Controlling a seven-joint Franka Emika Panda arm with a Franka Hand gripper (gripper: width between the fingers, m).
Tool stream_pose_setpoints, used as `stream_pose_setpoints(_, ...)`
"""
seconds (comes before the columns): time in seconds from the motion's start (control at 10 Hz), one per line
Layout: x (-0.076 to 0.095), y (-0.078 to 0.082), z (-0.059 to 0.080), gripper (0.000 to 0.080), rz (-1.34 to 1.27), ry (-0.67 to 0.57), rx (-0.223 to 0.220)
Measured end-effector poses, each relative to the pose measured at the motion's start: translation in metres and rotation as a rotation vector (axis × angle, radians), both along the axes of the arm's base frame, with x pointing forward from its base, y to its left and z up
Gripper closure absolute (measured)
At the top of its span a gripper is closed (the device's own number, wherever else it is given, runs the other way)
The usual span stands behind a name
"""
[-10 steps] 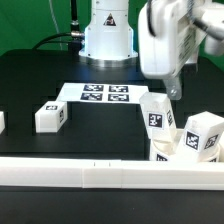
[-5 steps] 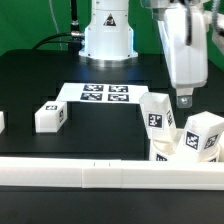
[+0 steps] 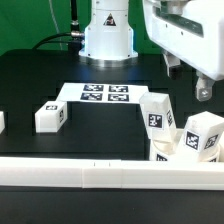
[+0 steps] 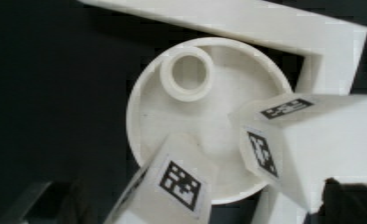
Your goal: Assemble stool
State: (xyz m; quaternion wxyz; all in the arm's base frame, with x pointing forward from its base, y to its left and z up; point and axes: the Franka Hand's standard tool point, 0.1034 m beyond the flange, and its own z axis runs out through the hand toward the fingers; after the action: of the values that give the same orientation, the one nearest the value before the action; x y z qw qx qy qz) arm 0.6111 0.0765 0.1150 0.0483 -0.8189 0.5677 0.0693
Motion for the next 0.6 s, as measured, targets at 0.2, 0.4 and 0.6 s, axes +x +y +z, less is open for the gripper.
stream_pose_setpoints(0.2, -0.002, 0.001, 0.001, 0.0151, 0.338, -0.06, -0.032)
stream_pose_setpoints(0.4, -0.013, -0.013, 0.0, 0.0151, 0.416, -0.086, -0.014)
stream_pose_setpoints(0.6, -0.014, -0.013, -0.001, 0.0151, 0.58, -0.103, -0.012)
